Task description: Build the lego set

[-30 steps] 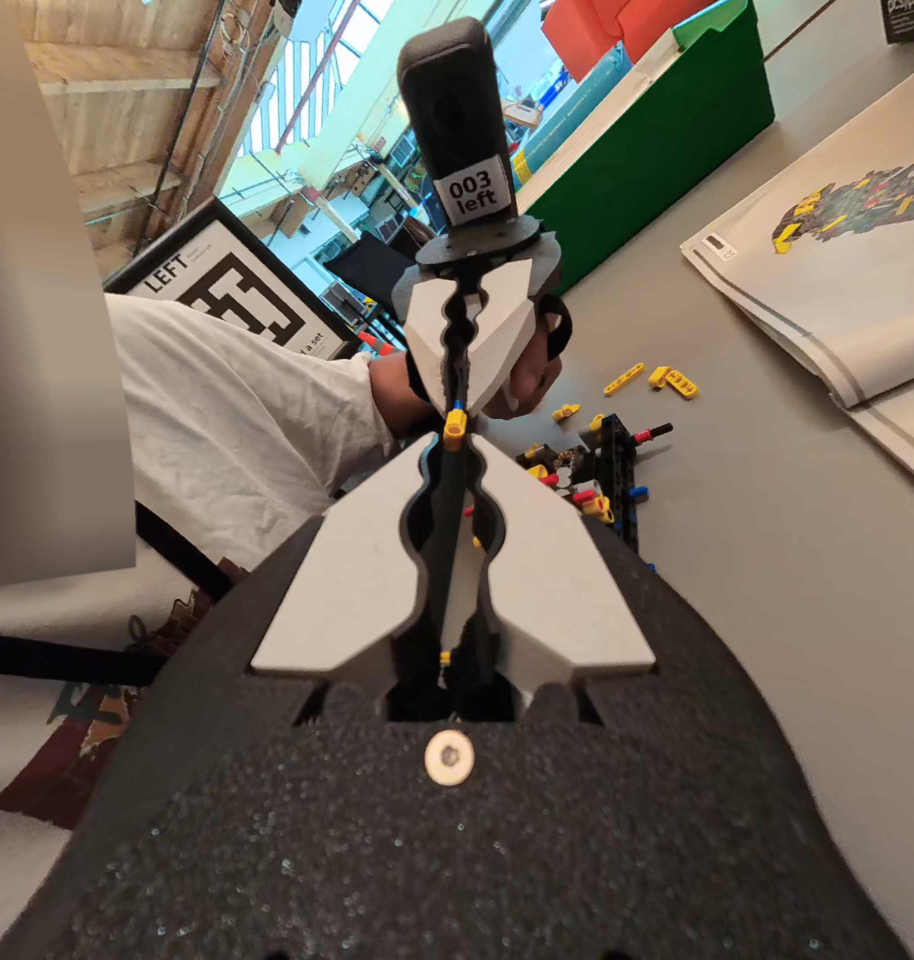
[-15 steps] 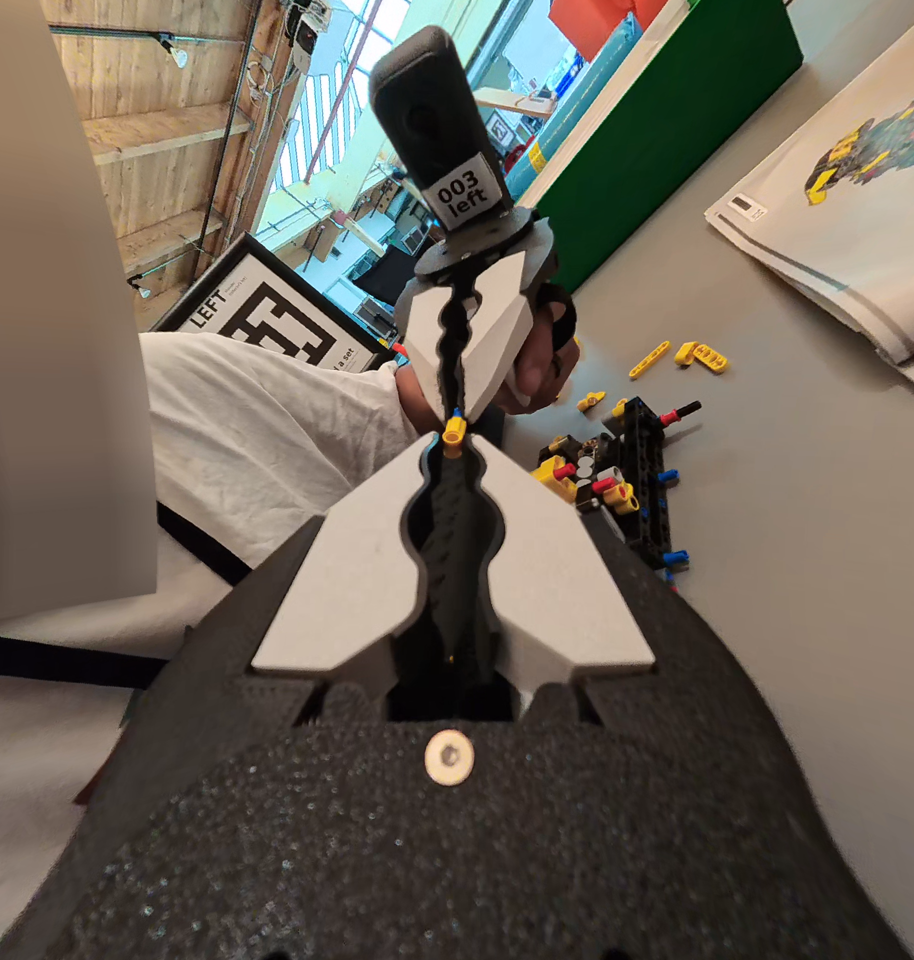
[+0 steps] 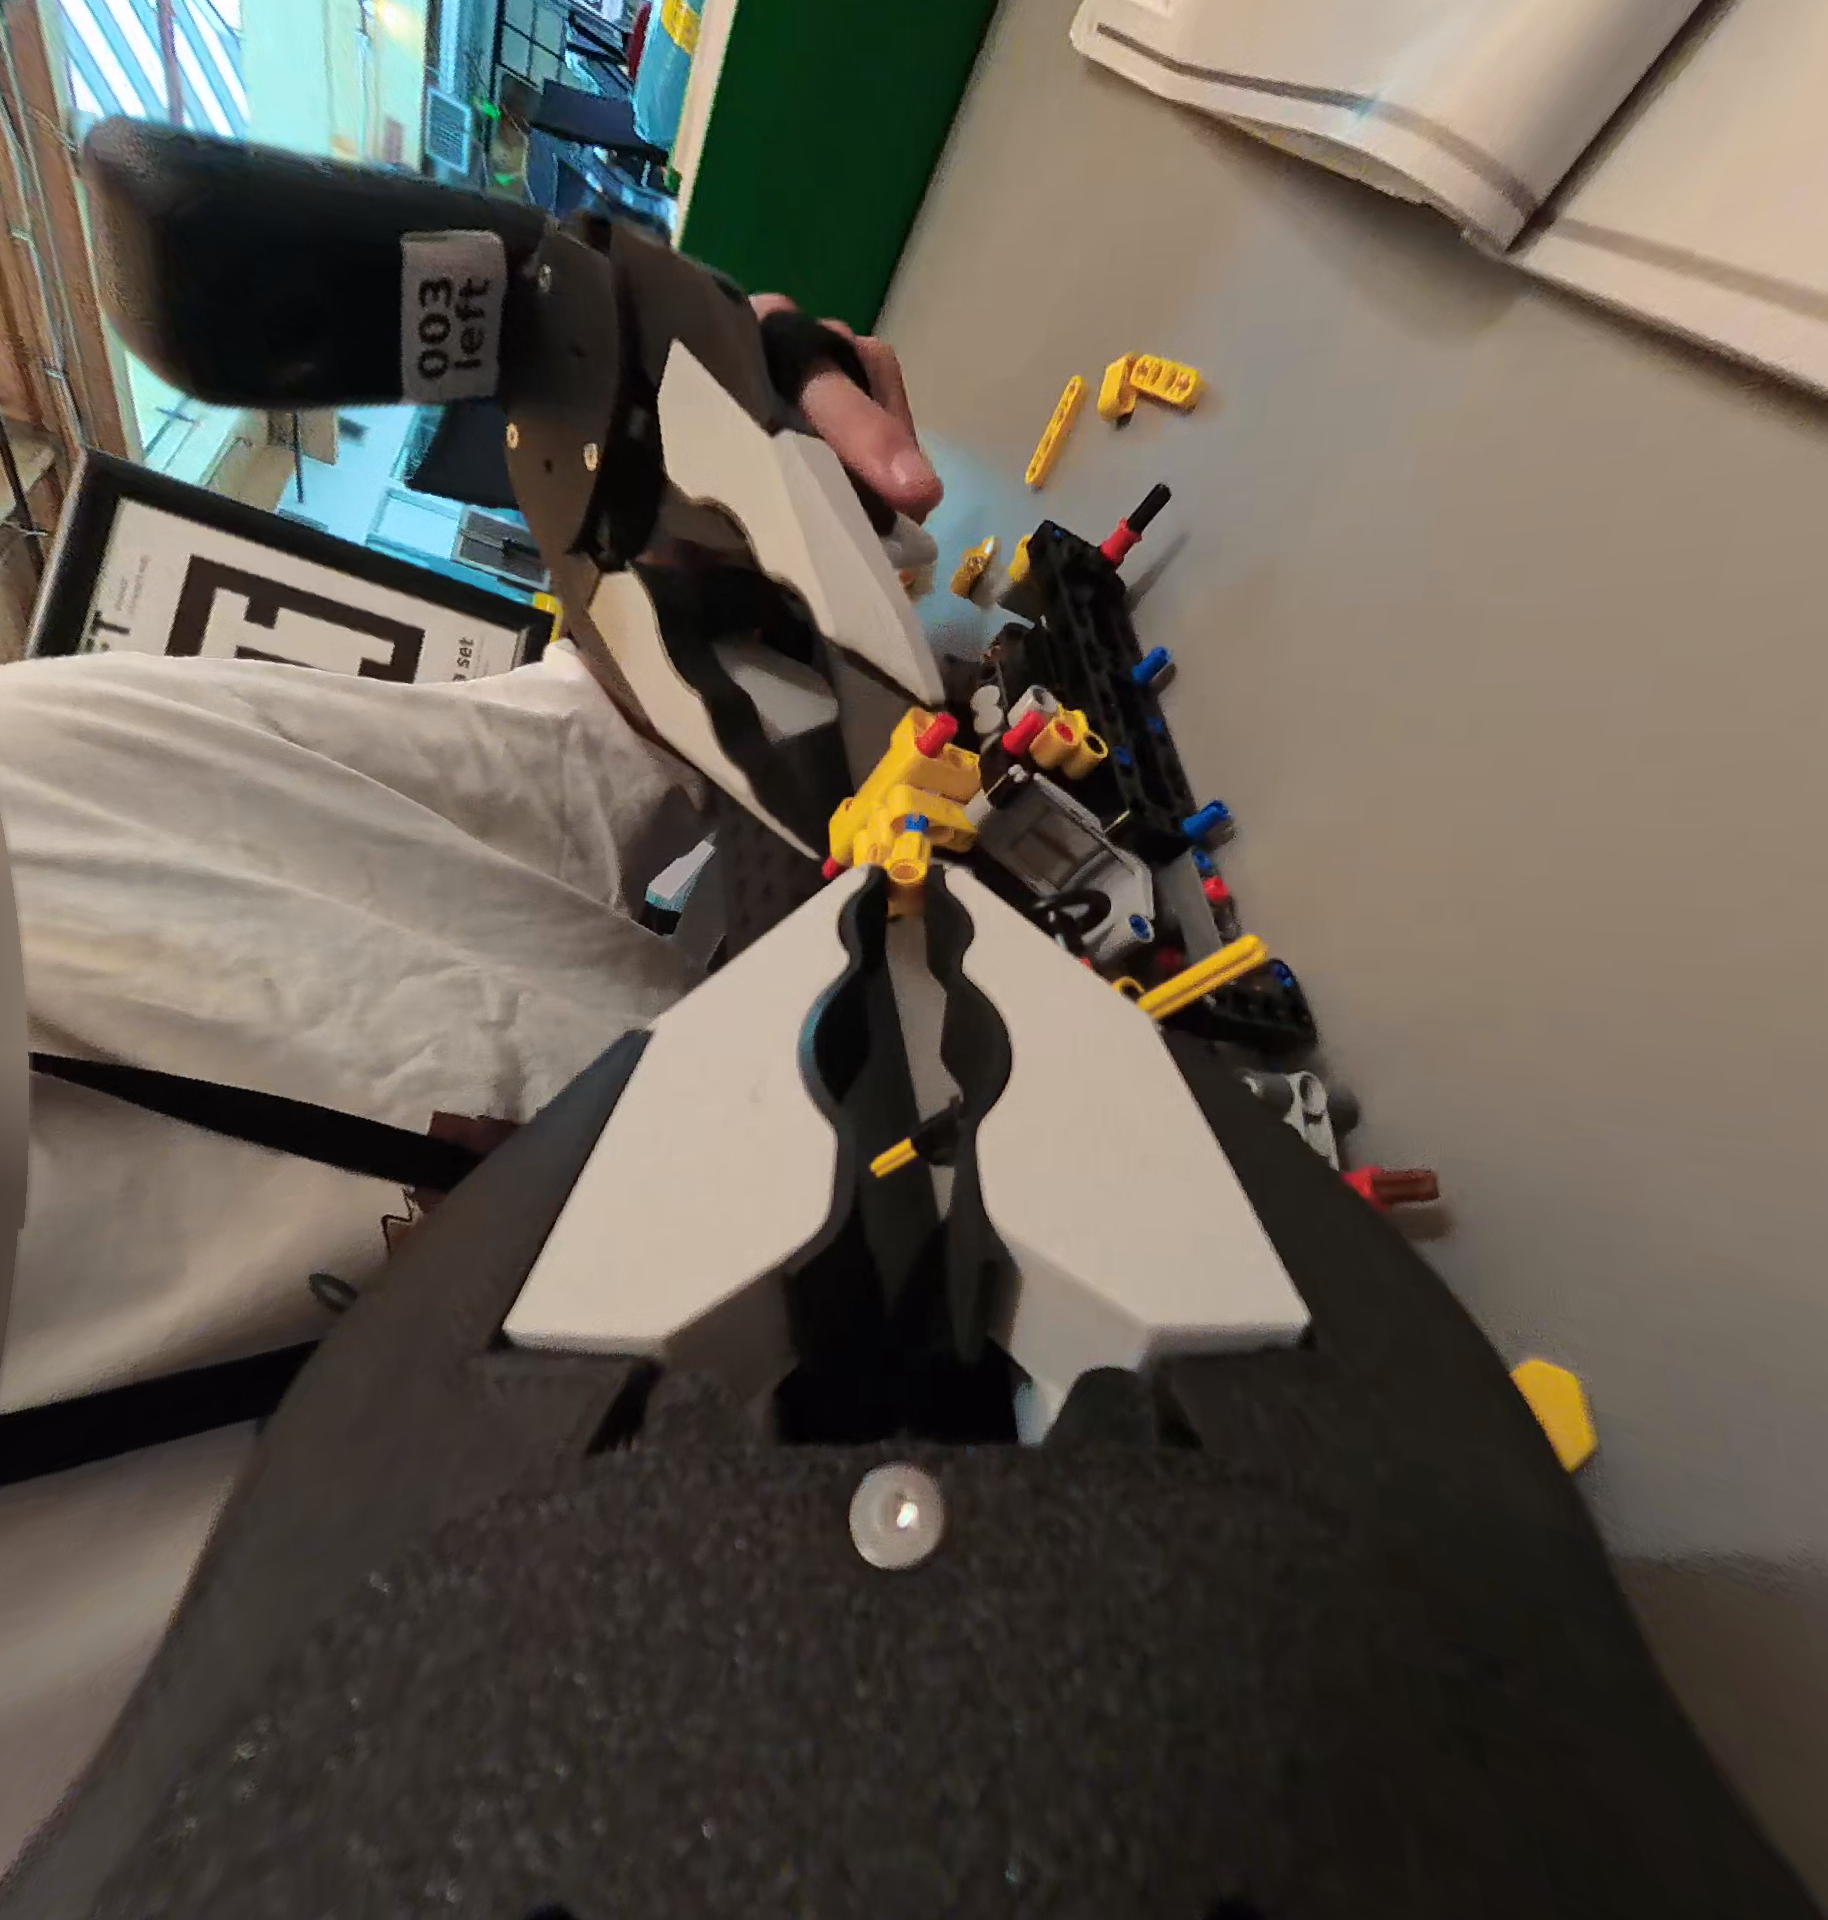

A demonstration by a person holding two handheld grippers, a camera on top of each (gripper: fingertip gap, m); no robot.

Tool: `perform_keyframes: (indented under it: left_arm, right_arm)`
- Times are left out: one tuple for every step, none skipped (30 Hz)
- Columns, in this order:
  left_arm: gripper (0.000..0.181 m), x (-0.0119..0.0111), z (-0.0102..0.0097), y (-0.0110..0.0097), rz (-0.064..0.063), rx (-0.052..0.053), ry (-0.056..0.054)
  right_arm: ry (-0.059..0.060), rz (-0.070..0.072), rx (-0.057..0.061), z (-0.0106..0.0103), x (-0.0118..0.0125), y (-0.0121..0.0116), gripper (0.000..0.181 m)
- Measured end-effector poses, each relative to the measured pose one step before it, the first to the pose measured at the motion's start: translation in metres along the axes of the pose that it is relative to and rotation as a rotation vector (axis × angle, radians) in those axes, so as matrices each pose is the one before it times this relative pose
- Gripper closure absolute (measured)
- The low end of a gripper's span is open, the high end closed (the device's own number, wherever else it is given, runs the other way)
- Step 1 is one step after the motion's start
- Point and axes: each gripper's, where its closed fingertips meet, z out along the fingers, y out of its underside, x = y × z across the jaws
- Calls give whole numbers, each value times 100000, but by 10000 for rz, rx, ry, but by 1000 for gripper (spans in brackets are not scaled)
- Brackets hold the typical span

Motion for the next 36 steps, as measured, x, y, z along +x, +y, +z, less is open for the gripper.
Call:
perform_keyframes:
  left_arm:
    - [134, -62, 185, 338, 170, -188, -104]
    - [134, -111, 183, 382, 137, -209, -120]
    - [134, -115, 161, 262, 90, -140, -89]
    - [134, -138, 87, 21, 33, 8, -82]
    - [134, 108, 29, -115, -20, 99, 93]
    - [134, 109, 26, -202, -77, 151, 112]
    - [134, 13, 53, -179, -76, 133, 60]
    - [134, -20, 90, -109, -33, 88, 36]
    - [134, -53, 109, -59, 13, 64, 12]
    - [135, -53, 72, -36, -16, 49, 21]
    - [136, -57, 34, -12, -63, 32, 35]
    - [139, -82, 41, -24, -40, 31, -14]
    - [139, 9, 31, -9, 19, 16, -3]
    - [139, 32, 11, -3, 70, 12, -12]
    - [139, 19, 2, -9, 66, 12, -33]
    - [139, -2, 25, -3, -30, 23, -25]
    - [139, -31, 27, -15, -69, 21, -24]
    - [139, -14, 21, -19, -39, -3, -29]
    - [139, 27, 23, 4, 14, -12, -18]
    - [140, 1, -13, 2, 56, -15, -24]
    - [140, -25, 2, 3, -2, -5, -10]
    - [140, -10, -1, -4, -32, 25, 15]
    - [140, 10, 7, -2, 19, 20, 13]
    - [140, 39, 12, 0, 56, -4, 7]
    - [140, 38, -7, 16, 29, -11, 3]
    - [140, 10, 8, -6, -6, 3, -9]
    - [140, -23, 3, 1, -28, -3, -21]
    - [140, -33, -9, 14, -73, -1, 5]
    - [140, -17, -1, 10, -66, 9, 27]
    - [140, -2, 0, 1, -16, 10, -5]
    - [140, -1, -13, 12, 22, -4, -8]
    - [140, -15, -12, 17, 33, 2, -15]
    - [140, -33, 4, -11, -28, 18, -11]
    - [140, 5, 1, -1, -11, 21, 7]
    - [140, 12, -2, 0, 30, 3, -8]
    - [140, 2, 10, 2, 20, -17, -3]
  right_arm:
    - [27, 172, -44, 218, -47, -47, 175]
    - [-75, 212, -76, 206, -140, 92, 175]
    - [-213, 267, -38, 163, -260, 100, 175]
    - [-50, 254, 48, 49, 52, 44, 174]
    - [78, 102, -27, -19, 258, 171, 175]
    - [-107, 116, 52, -59, 16, 80, 175]
    - [-228, 230, 128, -31, -118, -33, 175]
    - [-278, 202, 54, 64, -159, 21, 174]
    - [-57, 80, 24, 115, 130, 37, 175]
    - [40, -37, 94, 86, 207, -101, 174]
    - [-125, 90, 72, -38, -9, -124, 175]
    - [-137, 109, 64, -42, -16, -89, 175]
    - [-69, 35, 100, -39, 44, -71, 175]
    - [-55, 23, 9, 9, 35, 109, 175]
    - [-57, 39, -14, 45, -9, 179, 174]
    - [-78, 32, 92, -3, -29, 31, 174]
    - [-71, 76, 68, -7, 28, 72, 174]
    - [-71, 83, 124, -33, 16, -17, 175]
    - [23, -64, 105, -12, -15, -41, 175]
    - [91, -174, 71, 6, -8, -35, 174]
    - [71, -150, 111, 10, -15, -111, 175]
    - [52, -156, 52, -4, -11, -73, 174]
    - [-4, -100, 113, -4, -43, -177, 175]
    - [-18, -169, 159, 40, -77, -185, 174]
    - [45, -261, 40, 33, -13, 48, 174]
    - [52, -110, 9, -26, 4, 84, 174]
    - [60, -90, -14, -6, 21, 97, 174]
    - [50, -18, -211, 45, 11, 327, 174]
    - [66, -73, -52, 3, 23, 113, 174]
    - [24, -62, 45, -8, 14, -17, 175]
    - [-57, 75, 21, 14, -6, -19, 175]
    - [-87, 127, 44, 5, 21, -85, 175]
    - [-71, 94, 166, -19, 21, -228, 175]
    - [-33, 50, 67, -6, -1, -111, 175]
    - [1, 32, -30, 0, 10, 3, 175]
    - [-27, 151, 17, 3, 20, 3, 174]
